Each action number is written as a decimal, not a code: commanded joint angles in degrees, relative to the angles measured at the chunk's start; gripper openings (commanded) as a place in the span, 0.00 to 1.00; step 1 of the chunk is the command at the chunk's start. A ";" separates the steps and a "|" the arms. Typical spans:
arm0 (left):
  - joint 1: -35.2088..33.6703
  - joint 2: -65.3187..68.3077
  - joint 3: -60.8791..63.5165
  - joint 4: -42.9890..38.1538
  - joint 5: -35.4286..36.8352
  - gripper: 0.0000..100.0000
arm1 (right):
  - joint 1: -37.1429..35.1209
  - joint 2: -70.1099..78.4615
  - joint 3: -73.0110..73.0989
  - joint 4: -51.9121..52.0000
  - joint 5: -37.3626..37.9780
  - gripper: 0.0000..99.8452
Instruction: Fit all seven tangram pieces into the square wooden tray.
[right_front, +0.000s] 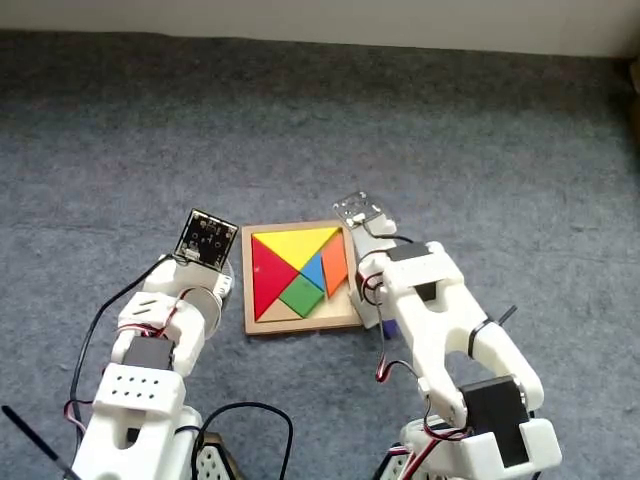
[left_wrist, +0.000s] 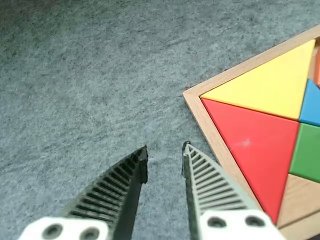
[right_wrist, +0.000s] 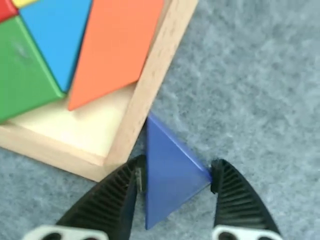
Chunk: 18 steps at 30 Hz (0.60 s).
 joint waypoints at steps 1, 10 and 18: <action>0.40 -0.92 -0.40 -0.97 0.26 0.13 | 0.66 -1.10 -2.59 -0.40 0.70 0.16; 0.40 -0.92 -0.40 -0.97 0.26 0.13 | 4.26 -12.79 -1.98 1.63 0.26 0.16; 0.40 -0.92 -0.40 -0.97 0.26 0.13 | 2.42 -18.24 -2.51 9.01 -9.49 0.16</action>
